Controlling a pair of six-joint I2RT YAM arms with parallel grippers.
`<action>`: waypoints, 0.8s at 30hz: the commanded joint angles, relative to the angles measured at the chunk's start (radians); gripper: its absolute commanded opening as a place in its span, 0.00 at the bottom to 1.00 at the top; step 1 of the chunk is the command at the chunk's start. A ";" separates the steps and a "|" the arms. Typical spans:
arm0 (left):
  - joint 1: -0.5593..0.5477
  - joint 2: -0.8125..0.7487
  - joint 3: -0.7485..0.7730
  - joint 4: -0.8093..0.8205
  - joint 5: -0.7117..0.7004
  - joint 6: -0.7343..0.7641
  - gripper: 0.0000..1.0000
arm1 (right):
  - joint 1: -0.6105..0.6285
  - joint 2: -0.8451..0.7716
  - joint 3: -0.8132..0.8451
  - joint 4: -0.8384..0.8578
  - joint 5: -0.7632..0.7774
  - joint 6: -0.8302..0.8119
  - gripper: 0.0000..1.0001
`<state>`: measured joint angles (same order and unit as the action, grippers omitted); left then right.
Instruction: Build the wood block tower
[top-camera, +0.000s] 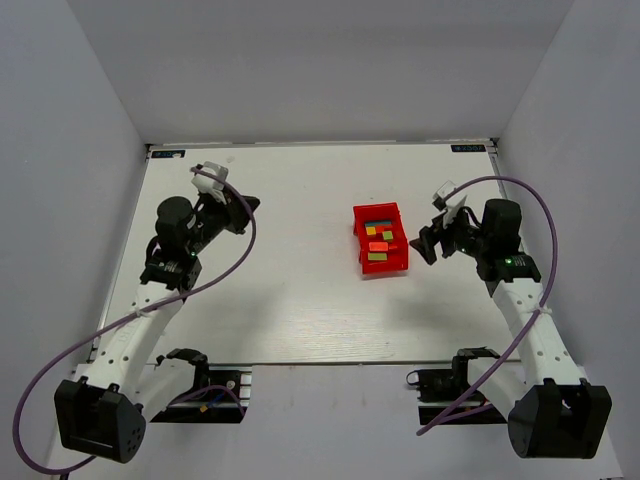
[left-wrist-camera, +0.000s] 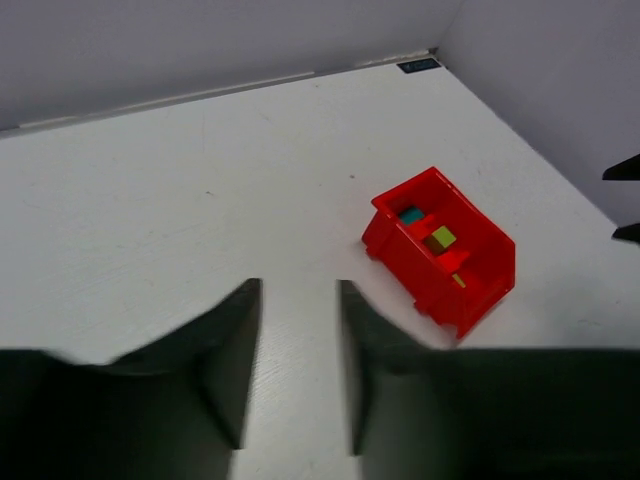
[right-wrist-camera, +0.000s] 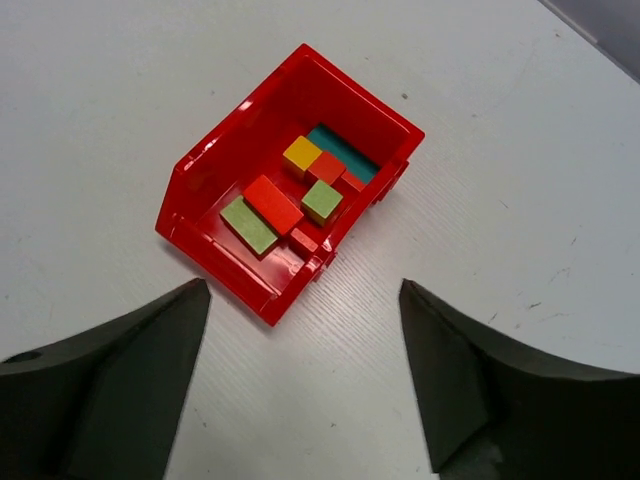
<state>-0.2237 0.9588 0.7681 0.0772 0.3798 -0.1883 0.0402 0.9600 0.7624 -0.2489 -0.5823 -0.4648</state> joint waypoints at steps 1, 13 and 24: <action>0.003 0.006 0.040 -0.013 0.025 -0.005 0.56 | 0.000 -0.003 0.005 -0.016 -0.043 -0.031 0.77; 0.003 0.024 0.050 -0.022 0.025 -0.005 0.83 | 0.010 0.035 0.002 0.043 0.045 0.031 0.55; 0.003 0.055 0.071 -0.051 0.044 -0.005 0.83 | 0.131 0.307 0.118 0.036 0.220 0.158 0.52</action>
<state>-0.2237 1.0119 0.8028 0.0338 0.3996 -0.1925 0.1337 1.2152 0.8185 -0.2302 -0.4553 -0.3470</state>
